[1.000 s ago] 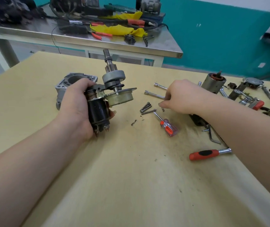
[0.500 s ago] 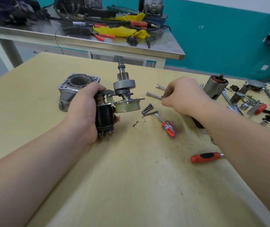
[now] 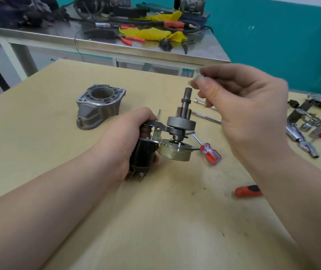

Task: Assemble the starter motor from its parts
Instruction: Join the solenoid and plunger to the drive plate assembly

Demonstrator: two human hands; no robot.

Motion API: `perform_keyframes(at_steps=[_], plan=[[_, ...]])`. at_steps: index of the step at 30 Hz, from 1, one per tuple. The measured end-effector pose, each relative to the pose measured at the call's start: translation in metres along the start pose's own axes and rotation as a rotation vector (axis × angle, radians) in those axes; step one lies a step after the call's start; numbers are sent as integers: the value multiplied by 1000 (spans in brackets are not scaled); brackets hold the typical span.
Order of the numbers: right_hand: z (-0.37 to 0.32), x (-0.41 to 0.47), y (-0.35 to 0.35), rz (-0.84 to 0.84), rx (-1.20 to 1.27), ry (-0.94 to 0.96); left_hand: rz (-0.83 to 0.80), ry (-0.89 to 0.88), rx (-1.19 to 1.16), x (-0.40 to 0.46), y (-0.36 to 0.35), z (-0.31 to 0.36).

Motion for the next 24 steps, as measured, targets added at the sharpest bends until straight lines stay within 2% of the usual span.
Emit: perform_keyframes(at_steps=[2, 5, 7, 20, 24], plan=[[-1, -7, -2, -78, -90, 137, 2, -2, 14, -1, -2, -1], [-2, -16, -4, -253, -357, 406, 0, -11, 23, -1, -4, -2], [1, -21, -7, -315, -434, 473, -2, -18, 33, -1, -4, -2], [10, -29, -14, -416, -523, 469, 2, -23, 43, 1, -4, -2], [6, -25, -17, -496, -581, 444, 20, -25, 55, 2, -5, -2]])
Point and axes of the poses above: each hand's wrist, its own x-axis towards the middle knuckle, its own y-axis out of the back of the hand, z = x × y, the point moved 2 cm from there along x, towards the middle knuckle, and after that the axes turned 3 degrees about y, right-handed, at the moved point
